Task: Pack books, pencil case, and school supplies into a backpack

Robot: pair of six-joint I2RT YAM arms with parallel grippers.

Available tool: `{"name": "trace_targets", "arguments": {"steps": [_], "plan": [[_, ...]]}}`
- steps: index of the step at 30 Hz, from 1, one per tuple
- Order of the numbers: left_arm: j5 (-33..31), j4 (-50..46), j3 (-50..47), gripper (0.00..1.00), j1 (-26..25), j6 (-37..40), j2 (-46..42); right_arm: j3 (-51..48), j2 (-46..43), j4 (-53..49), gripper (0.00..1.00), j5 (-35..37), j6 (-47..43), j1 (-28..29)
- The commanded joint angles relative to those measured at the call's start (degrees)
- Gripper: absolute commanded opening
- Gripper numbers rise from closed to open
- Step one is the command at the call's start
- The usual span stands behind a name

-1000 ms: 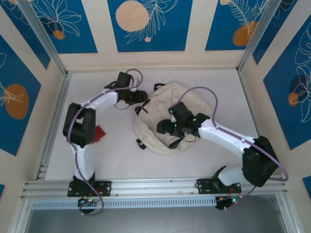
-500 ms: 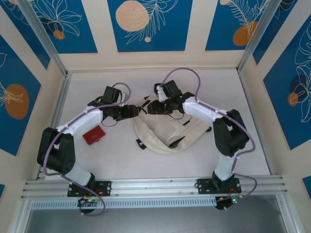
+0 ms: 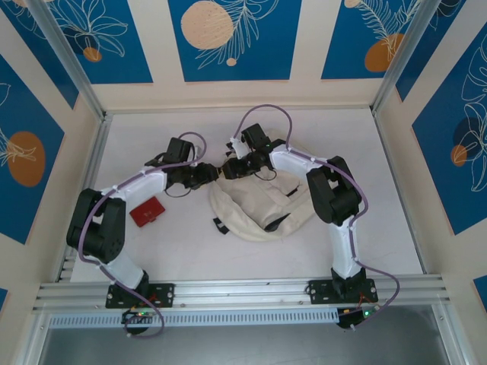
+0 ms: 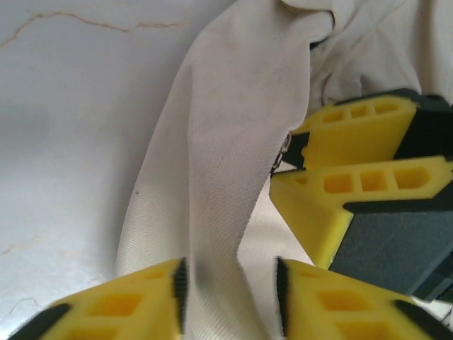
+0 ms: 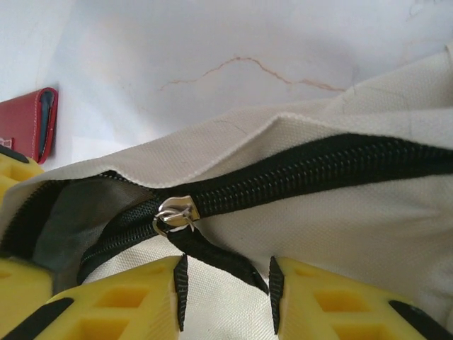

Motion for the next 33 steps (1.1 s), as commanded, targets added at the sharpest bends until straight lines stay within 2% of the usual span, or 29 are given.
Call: {"name": "trace_targets", "arguments": {"steps": [1,6,8,15,17,21,27,30,32,33], "plan": [[2.6,2.19,-1.69,0.27,-0.25,0.7,0.3,2.7,1.86,-1.43,0.38,-1.61,-6.21,-0.25],[2.85,2.49,-3.15,0.04,-0.2,3.26,-2.56,5.82,4.4,-4.38,0.36,0.06,-9.8,0.2],[2.79,2.47,-3.8,0.0,-0.25,4.05,-3.89,6.03,4.56,-4.89,0.34,-0.05,-10.68,0.16],[2.1,0.84,-5.12,0.0,-0.24,5.89,-5.56,4.46,2.23,-2.68,0.05,4.51,-9.56,0.14],[1.92,0.45,-5.61,0.0,-0.25,6.15,-5.85,3.42,0.94,-1.06,0.01,7.14,-8.01,0.03],[1.16,-0.2,-6.79,0.0,-0.25,6.53,-6.62,2.57,-0.12,0.63,0.0,15.81,-3.93,-0.31],[1.01,-0.5,-7.08,0.0,-0.26,6.64,-6.61,2.37,-0.06,0.99,0.0,23.97,-0.16,-0.48],[1.02,-0.65,-6.86,0.0,-0.25,6.65,-6.52,2.9,-0.28,-0.39,0.0,24.77,1.46,-0.85],[0.82,-1.64,-6.19,0.0,-0.25,7.11,-6.43,2.15,-1.68,-0.63,0.0,21.35,1.71,-0.96],[0.32,-2.71,-5.59,0.11,-0.25,7.6,-6.49,1.39,-2.76,-0.34,0.0,18.43,1.72,-1.03]]}}
